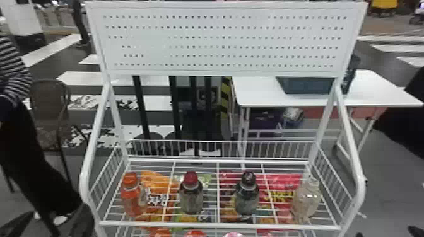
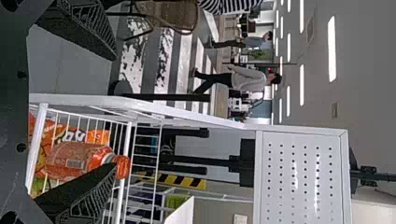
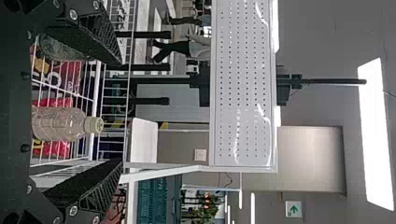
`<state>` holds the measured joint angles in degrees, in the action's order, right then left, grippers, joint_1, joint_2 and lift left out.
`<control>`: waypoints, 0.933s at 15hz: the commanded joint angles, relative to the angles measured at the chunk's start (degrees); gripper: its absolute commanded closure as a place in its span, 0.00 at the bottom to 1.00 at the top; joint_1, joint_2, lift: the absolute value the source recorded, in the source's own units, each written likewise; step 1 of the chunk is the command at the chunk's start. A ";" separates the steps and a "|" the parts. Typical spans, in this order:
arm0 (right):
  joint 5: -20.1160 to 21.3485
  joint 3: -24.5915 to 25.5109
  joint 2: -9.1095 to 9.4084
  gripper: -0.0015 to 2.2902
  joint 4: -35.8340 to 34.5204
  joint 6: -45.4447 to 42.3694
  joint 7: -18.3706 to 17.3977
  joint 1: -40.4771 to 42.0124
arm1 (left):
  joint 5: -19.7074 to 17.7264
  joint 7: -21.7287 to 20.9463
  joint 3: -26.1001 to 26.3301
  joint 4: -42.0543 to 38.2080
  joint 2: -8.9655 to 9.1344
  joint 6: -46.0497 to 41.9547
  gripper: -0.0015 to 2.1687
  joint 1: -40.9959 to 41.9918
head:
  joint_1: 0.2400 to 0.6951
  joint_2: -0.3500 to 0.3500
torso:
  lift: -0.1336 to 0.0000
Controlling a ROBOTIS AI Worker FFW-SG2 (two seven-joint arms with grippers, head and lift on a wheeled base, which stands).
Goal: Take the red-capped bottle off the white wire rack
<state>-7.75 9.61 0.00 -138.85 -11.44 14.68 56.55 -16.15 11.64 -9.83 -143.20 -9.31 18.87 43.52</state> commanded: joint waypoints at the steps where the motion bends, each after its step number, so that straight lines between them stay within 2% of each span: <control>1: -0.25 0.14 0.05 0.07 0.07 -0.02 0.00 0.05 | 0.77 -0.04 0.96 0.64 0.17 -1.51 0.04 0.34 | 0.57 0.50 | 1.00; 6: -0.78 0.32 0.05 0.07 0.33 0.15 0.00 -0.30 | 6.22 0.66 14.05 10.75 0.08 -17.15 0.04 -0.54 | 0.57 0.50 | 1.00; 8: -0.78 0.32 0.05 0.07 0.42 0.15 0.00 -0.48 | 9.21 3.39 19.68 15.85 -0.27 -18.03 0.04 -3.27 | 0.57 0.50 | 1.00; 12: -0.78 0.23 0.05 0.07 1.04 0.15 0.00 -1.01 | 11.58 8.66 28.99 27.28 -0.80 -23.48 0.04 -11.35 | 0.57 0.50 | 1.00; 14: -0.78 0.23 0.05 0.07 1.30 0.15 0.00 -1.18 | 11.58 10.33 33.04 32.99 -0.71 -24.88 0.04 -16.01 | 0.57 0.50 | 1.00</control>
<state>-8.53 9.85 0.00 -137.76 -11.28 14.68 55.52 -4.71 21.51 20.02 -114.79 -10.09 -4.54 31.10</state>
